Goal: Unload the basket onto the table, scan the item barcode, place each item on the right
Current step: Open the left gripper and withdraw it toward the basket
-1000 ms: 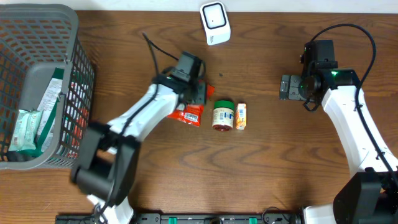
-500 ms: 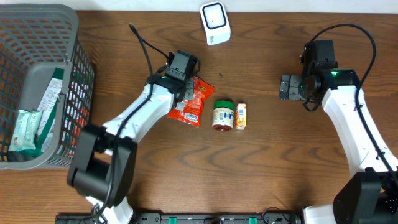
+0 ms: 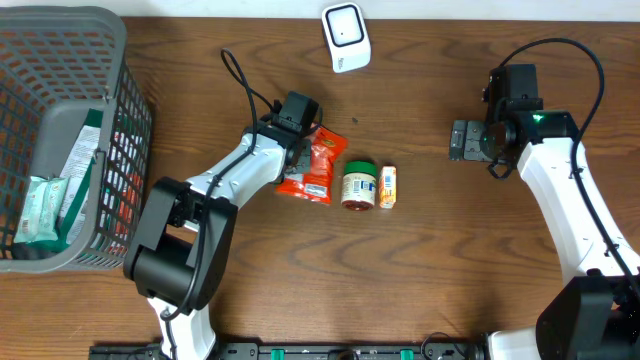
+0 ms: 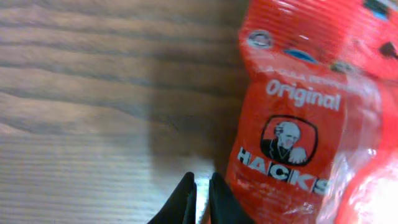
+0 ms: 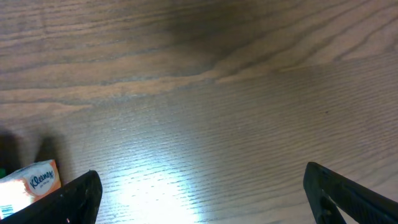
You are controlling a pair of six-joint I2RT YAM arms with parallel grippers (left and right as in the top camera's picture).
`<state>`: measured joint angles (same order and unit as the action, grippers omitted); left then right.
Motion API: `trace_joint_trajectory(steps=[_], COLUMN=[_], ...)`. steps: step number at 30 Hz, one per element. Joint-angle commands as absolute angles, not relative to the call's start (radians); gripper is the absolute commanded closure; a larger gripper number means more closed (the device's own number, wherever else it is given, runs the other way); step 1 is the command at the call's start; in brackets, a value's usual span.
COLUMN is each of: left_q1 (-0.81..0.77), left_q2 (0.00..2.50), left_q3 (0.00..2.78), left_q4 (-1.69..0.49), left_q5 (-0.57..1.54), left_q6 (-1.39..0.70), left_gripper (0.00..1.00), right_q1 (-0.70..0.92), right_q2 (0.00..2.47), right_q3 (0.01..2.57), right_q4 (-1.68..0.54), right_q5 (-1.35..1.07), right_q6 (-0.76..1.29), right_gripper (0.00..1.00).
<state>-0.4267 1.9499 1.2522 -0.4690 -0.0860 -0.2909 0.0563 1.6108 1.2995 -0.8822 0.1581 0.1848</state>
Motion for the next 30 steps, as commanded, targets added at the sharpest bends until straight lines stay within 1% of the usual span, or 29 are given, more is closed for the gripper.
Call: trace_joint_trajectory(steps=[1,3,4,6,9,10,13,14,16,18,19,21,24,27,30], left_q1=[-0.423,-0.423,-0.423,-0.419,-0.406,-0.399,-0.378,-0.37,-0.342,-0.31,-0.289,-0.238,-0.127,0.045,0.192], left_q2=[1.905,1.905,1.905,1.899,1.879,1.86,1.789,1.761,1.67,1.597,1.56,1.501,1.422,1.36,1.358], left_q3=[1.248,1.248,1.248,1.248,1.263,1.273,1.304,1.313,1.341,1.38,1.405,1.452,1.511,1.523,1.522], left_q4=[-0.477,-0.478,-0.478,-0.477,-0.481,-0.489,-0.519,-0.527,-0.549,-0.582,-0.603,-0.639,-0.68,-0.694,-0.703], left_q5=[0.026,0.045,0.044,0.037,0.019,0.001,-0.027,-0.039,-0.081,-0.115,-0.128,-0.14,-0.188,-0.198,-0.223], left_q6=[-0.292,-0.292,-0.292,-0.291,-0.281,-0.281,-0.279,-0.272,-0.262,-0.255,-0.245,-0.218,-0.21,-0.21,-0.21], left_gripper=[0.86,0.83,0.76,0.73,0.71,0.67,0.6,0.52,0.32,0.23,0.21,0.2,0.15,0.14,0.14], right_q1=[0.054,0.054,0.054,0.054,0.054,0.054,0.054,0.054,0.054,0.054,0.054,0.054,0.054,0.054,0.054], right_q2=[1.601,1.601,1.601,1.601,1.601,1.601,1.601,1.601,1.601,1.601,1.601,1.601,1.601,1.601,1.601], right_q3=[1.31,1.31,1.31,1.31,1.31,1.31,1.31,1.31,1.31,1.31,1.31,1.31,1.31,1.31,1.31], right_q4=[-0.883,-0.883,-0.883,-0.883,-0.883,-0.883,-0.883,-0.883,-0.883,-0.883,-0.883,-0.883,-0.883,-0.883,-0.883], right_q5=[0.175,0.175,0.175,0.175,0.175,0.175,0.175,0.175,0.175,0.175,0.175,0.175,0.175,0.175,0.175], right_q6=[0.175,0.175,0.175,0.175,0.175,0.175,0.175,0.175,0.175,0.175,0.175,0.175,0.175,0.175,0.175], right_gripper=[0.01,0.01,0.01,0.01,0.01,0.01,0.01,0.01,0.01,0.01,0.01,0.01,0.01,0.01,0.01])
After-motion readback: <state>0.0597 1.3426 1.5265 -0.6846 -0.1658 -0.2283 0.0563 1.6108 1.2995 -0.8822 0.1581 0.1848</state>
